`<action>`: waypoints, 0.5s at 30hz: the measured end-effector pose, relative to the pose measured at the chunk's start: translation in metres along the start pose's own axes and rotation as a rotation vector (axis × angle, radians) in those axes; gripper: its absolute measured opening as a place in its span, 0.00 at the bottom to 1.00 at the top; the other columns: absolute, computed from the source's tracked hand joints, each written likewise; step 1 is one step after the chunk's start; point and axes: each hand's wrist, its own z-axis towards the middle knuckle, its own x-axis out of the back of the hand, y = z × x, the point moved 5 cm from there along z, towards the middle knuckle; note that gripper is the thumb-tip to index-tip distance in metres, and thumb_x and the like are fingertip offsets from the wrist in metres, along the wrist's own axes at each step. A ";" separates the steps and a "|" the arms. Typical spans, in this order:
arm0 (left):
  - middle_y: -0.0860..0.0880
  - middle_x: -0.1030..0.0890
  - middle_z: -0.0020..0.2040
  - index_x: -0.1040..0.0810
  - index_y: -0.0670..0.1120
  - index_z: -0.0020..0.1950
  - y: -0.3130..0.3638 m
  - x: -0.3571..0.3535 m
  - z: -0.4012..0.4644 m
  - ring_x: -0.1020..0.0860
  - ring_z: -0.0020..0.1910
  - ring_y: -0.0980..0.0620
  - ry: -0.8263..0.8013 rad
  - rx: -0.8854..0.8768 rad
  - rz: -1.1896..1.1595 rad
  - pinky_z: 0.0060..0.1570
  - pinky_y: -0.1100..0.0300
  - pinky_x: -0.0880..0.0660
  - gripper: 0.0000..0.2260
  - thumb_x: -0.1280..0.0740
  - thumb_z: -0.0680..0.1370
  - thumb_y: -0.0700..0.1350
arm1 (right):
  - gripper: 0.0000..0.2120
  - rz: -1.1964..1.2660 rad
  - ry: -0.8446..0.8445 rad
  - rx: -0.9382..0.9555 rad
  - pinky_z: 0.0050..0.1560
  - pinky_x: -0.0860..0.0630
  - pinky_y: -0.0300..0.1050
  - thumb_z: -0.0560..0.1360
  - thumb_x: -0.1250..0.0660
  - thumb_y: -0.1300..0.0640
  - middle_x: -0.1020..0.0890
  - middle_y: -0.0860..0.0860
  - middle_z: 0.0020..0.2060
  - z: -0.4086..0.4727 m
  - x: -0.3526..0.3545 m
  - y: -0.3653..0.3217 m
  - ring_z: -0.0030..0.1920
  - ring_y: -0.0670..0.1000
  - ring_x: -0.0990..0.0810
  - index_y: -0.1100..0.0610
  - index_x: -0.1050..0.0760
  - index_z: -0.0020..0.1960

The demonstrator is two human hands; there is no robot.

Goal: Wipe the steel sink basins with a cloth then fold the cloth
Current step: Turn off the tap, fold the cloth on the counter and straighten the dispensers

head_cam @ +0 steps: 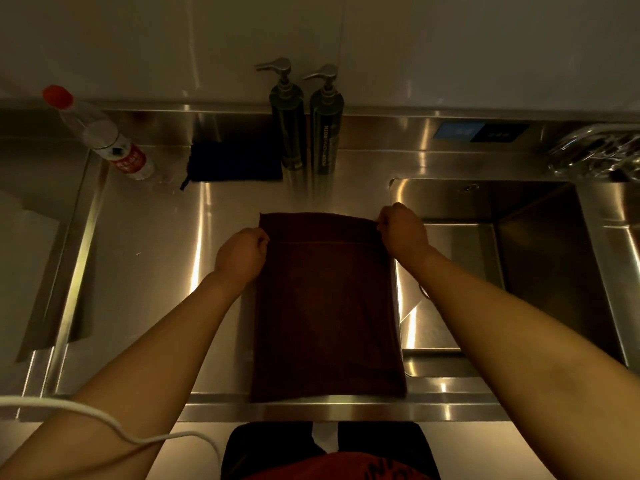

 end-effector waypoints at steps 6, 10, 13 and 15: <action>0.43 0.18 0.56 0.18 0.45 0.59 -0.003 -0.002 0.000 0.19 0.52 0.43 -0.024 0.008 -0.026 0.46 0.57 0.30 0.09 0.35 0.82 0.41 | 0.06 -0.078 0.134 -0.007 0.44 0.22 0.49 0.78 0.33 0.65 0.21 0.58 0.51 0.010 0.022 0.000 0.47 0.59 0.19 0.62 0.21 0.54; 0.43 0.19 0.58 0.18 0.45 0.61 -0.005 -0.004 -0.001 0.19 0.54 0.43 -0.036 0.003 -0.023 0.48 0.58 0.29 0.11 0.33 0.79 0.39 | 0.07 0.012 0.171 0.072 0.46 0.21 0.50 0.78 0.33 0.64 0.21 0.57 0.52 0.001 0.027 -0.004 0.49 0.57 0.20 0.59 0.20 0.55; 0.43 0.19 0.58 0.18 0.45 0.62 -0.007 -0.006 -0.002 0.19 0.55 0.43 -0.025 0.007 -0.032 0.49 0.59 0.29 0.12 0.33 0.79 0.38 | 0.07 0.089 -0.027 0.151 0.46 0.24 0.46 0.76 0.29 0.59 0.20 0.53 0.50 -0.017 0.006 -0.005 0.49 0.55 0.19 0.56 0.19 0.54; 0.43 0.18 0.58 0.17 0.45 0.61 -0.008 -0.005 -0.003 0.19 0.55 0.43 -0.003 0.004 -0.035 0.49 0.59 0.29 0.11 0.34 0.80 0.39 | 0.13 0.053 -0.129 0.141 0.47 0.28 0.43 0.76 0.27 0.56 0.20 0.52 0.53 -0.030 -0.009 -0.001 0.51 0.53 0.19 0.54 0.20 0.59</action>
